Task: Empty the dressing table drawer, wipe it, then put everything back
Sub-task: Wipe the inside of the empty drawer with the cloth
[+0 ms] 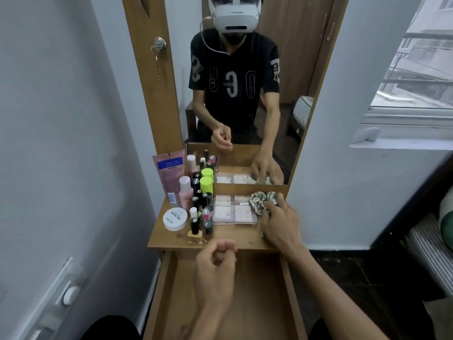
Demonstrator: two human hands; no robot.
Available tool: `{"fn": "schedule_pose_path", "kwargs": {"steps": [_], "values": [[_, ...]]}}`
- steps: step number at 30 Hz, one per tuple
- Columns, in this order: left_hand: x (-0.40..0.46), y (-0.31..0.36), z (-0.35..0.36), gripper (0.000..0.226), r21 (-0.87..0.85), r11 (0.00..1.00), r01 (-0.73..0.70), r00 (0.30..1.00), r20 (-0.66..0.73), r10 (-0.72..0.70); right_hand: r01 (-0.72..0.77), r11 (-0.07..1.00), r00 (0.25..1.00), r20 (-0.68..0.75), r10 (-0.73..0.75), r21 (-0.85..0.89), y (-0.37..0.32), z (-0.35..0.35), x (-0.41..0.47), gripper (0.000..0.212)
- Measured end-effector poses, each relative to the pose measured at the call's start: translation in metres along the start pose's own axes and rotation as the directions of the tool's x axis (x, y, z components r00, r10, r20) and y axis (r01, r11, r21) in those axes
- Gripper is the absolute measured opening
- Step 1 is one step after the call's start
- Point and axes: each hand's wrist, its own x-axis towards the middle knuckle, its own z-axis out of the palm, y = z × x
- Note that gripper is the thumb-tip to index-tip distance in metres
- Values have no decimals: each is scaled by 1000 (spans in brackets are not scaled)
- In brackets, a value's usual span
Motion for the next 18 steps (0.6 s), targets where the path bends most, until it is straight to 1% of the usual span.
{"fn": "schedule_pose_path", "kwargs": {"steps": [2, 3, 4, 5, 7, 8, 9, 11, 13, 14, 16, 18], "values": [[4, 4, -14, 22, 46, 997, -60, 994, -94, 64, -22, 1000, 999, 49, 22, -9, -3, -10, -1, 44], [8, 6, -22, 20, 73, 993, -96, 984, -142, 106, -30, 1000, 999, 28, 30, 7, -5, -16, -4, 50], [12, 10, -31, 18, 94, 988, -123, 974, -180, 138, -19, 999, 999, -42, 21, 40, -8, -22, -9, 54], [19, 12, -39, 17, 119, 982, -145, 964, -206, 167, 21, 996, 989, -145, -8, 92, -13, -27, -16, 55], [36, 12, -53, 20, 216, 959, -186, 945, -228, 234, 154, 969, 944, -318, -86, 194, -29, -33, -31, 40], [44, 9, -58, 23, 275, 940, -203, 939, -217, 266, 214, 948, 926, -359, -120, 235, -39, -35, -38, 30], [52, 7, -62, 27, 330, 917, -222, 936, -191, 296, 247, 929, 921, -365, -137, 276, -49, -35, -43, 22], [61, 3, -66, 34, 427, 866, -259, 934, -118, 337, 233, 915, 947, -290, -137, 330, -60, -31, -48, 16], [63, 1, -67, 41, 493, 822, -287, 929, -64, 363, 182, 926, 973, -194, -122, 330, -64, -22, -50, 21], [63, 0, -67, 44, 505, 813, -289, 929, -56, 365, 176, 932, 978, -162, -129, 317, -65, -18, -51, 25], [62, -3, -68, 45, 504, 816, -282, 932, -58, 358, 215, 939, 975, -118, -189, 268, -65, -10, -53, 35], [61, -5, -68, 45, 498, 825, -266, 937, -66, 343, 248, 950, 967, 8, -254, 189, -62, -4, -53, 52]]}}
